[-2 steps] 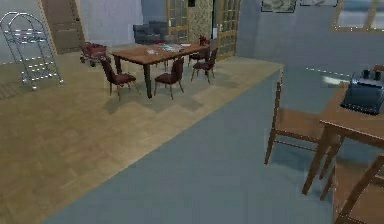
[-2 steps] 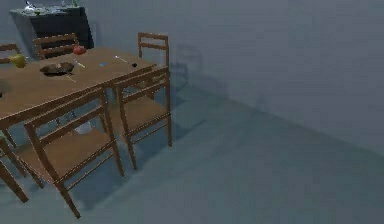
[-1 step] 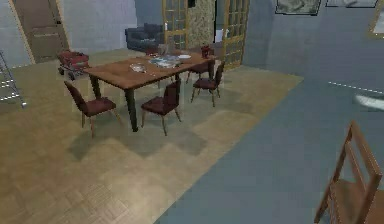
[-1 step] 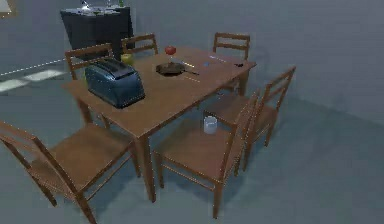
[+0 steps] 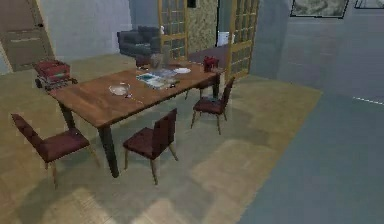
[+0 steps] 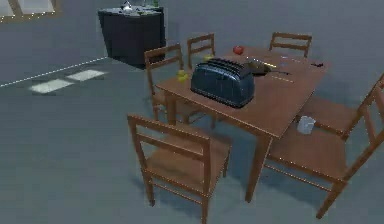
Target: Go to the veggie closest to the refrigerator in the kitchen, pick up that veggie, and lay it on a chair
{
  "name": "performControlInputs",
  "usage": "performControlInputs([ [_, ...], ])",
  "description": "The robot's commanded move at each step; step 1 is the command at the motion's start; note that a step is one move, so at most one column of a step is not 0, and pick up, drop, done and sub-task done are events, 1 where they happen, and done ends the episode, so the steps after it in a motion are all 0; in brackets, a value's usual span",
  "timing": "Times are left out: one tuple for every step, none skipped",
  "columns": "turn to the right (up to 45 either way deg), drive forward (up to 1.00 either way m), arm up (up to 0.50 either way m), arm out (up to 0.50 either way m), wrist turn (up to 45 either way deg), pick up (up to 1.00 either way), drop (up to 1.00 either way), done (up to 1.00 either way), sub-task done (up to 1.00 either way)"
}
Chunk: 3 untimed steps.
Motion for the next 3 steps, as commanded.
performControlInputs([
  [39.0,0.0,0.0,0.0,0.0,0.0,0.0,0.0,0.0],
  [0.0,1.0,0.0,0.0,0.0,0.0,0.0,0.0,0.0],
  [24.0,0.0,0.0,0.0,0.0,0.0,0.0,0.0,0.0],
])
